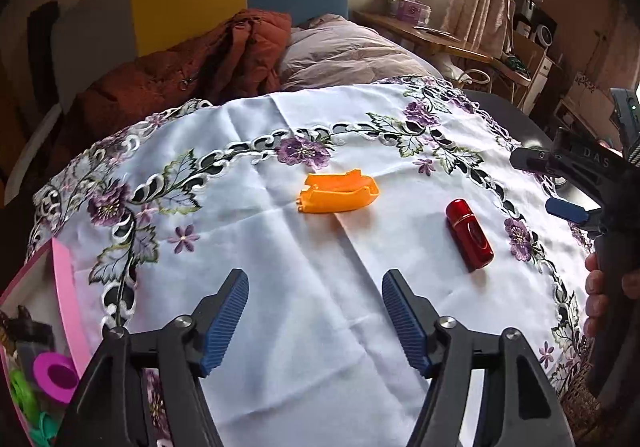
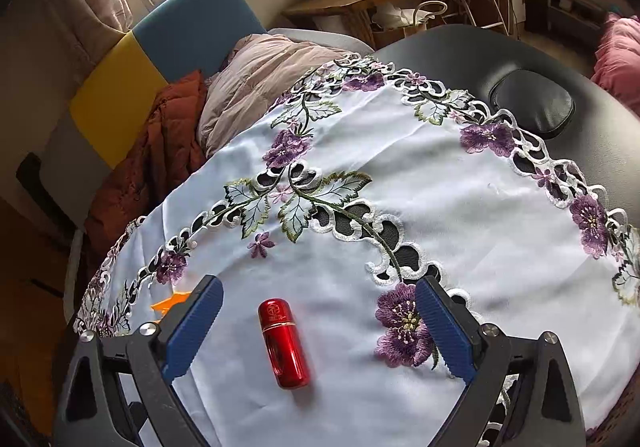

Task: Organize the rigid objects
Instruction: 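Grasp the orange clip with the left gripper, then grasp the red lipstick tube with the right gripper while the left gripper lifts the orange clip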

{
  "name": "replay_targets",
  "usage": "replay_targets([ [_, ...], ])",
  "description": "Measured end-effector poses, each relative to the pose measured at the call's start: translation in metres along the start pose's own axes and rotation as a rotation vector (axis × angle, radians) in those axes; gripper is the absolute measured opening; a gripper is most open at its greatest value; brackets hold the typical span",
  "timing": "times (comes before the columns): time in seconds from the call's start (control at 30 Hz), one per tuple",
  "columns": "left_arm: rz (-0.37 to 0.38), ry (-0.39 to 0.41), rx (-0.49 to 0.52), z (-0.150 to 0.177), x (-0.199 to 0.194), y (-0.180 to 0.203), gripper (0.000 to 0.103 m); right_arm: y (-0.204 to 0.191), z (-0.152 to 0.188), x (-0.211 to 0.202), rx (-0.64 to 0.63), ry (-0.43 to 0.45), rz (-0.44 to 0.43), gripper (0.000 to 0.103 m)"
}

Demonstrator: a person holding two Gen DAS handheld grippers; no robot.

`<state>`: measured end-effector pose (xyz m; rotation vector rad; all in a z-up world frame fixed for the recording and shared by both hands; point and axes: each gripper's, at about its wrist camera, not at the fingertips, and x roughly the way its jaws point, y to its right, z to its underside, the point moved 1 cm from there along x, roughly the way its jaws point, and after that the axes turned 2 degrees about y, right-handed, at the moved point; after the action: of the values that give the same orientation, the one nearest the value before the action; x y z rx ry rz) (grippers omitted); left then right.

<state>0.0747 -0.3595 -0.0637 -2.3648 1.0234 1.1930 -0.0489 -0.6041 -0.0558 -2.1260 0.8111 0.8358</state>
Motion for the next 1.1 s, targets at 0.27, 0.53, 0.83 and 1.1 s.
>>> replay_targets([
  [0.27, 0.028, -0.009, 0.220, -0.036, 0.046, 0.024, 0.083, -0.003, 0.001, 0.003, 0.004, -0.021, -0.025, 0.098],
  [0.53, 0.003, -0.020, 0.488, -0.056, 0.084, 0.042, 0.084, -0.004, 0.000, 0.008, 0.003, -0.042, -0.036, 0.098],
  [0.83, 0.122, -0.084, 0.303, -0.047, 0.103, 0.027, 0.025, -0.006, 0.001, 0.012, -0.025, -0.044, -0.012, 0.098],
  [1.1, 0.100, -0.078, 0.180, -0.009, 0.068, 0.016, 0.025, -0.015, 0.004, 0.018, -0.090, -0.050, -0.001, 0.095],
])
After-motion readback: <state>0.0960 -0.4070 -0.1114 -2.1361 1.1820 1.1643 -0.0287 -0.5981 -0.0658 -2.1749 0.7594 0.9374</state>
